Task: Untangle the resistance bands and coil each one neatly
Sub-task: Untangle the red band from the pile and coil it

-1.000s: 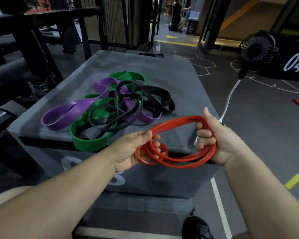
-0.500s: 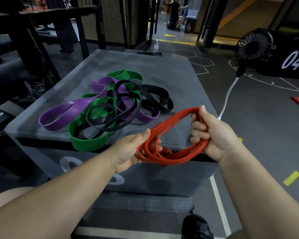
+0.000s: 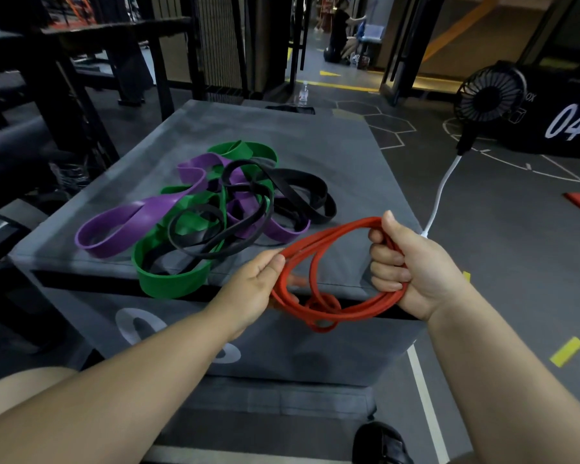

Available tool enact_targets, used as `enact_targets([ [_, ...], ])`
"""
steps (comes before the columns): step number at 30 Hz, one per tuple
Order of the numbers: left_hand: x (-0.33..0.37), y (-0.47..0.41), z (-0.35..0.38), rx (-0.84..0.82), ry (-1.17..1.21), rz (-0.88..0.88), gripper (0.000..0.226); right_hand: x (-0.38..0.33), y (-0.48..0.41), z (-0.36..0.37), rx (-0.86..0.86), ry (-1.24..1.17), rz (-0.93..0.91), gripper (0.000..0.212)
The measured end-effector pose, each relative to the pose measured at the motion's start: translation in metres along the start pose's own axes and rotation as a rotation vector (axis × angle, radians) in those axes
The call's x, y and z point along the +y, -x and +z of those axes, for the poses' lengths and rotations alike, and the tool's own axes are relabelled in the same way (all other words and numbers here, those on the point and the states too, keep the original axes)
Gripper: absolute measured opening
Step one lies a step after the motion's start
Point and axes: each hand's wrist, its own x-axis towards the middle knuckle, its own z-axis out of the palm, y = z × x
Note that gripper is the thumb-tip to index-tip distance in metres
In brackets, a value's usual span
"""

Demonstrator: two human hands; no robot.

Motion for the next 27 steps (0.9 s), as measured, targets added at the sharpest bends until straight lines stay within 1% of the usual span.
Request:
enact_targets([
  [3,-0.001,-0.002,-0.002,-0.033,0.082,-0.069,0.024,0.000,0.001,0.000,-0.038,-0.022,-0.014,0.034],
  [6,0.001,-0.003,-0.004,-0.078,0.269,-0.159,0.021,-0.002,0.001,-0.002,-0.073,-0.082,-0.013,0.034],
  [9,0.001,-0.008,-0.009,-0.066,0.385,-0.169,0.016,-0.003,0.002,-0.005,-0.095,-0.127,-0.015,0.035],
  [12,-0.004,-0.011,-0.011,-0.075,0.353,-0.175,0.013,-0.004,0.002,-0.007,-0.091,-0.162,-0.042,0.036],
  [16,-0.012,-0.005,-0.003,-0.192,0.339,-0.252,0.019,-0.007,0.003,-0.007,-0.087,-0.209,-0.089,0.035],
  [18,-0.016,-0.002,0.000,-0.246,0.346,-0.268,0.018,-0.007,0.003,-0.006,-0.105,-0.170,-0.104,0.035],
  [21,-0.019,-0.001,0.002,-0.300,0.323,-0.269,0.025,-0.006,0.004,-0.005,-0.144,-0.045,-0.119,0.034],
  [22,-0.021,-0.001,0.004,-0.312,0.313,-0.274,0.024,-0.005,0.004,-0.005,-0.158,-0.009,-0.127,0.035],
  [25,-0.025,0.001,0.008,-0.325,0.278,-0.318,0.019,-0.005,0.006,-0.004,-0.215,0.049,-0.184,0.047],
  [26,-0.028,0.001,0.009,-0.316,0.261,-0.336,0.020,-0.005,0.006,-0.003,-0.221,0.072,-0.208,0.052],
  [27,-0.029,0.000,0.008,-0.295,0.248,-0.362,0.026,-0.005,0.007,-0.002,-0.219,0.098,-0.231,0.056],
])
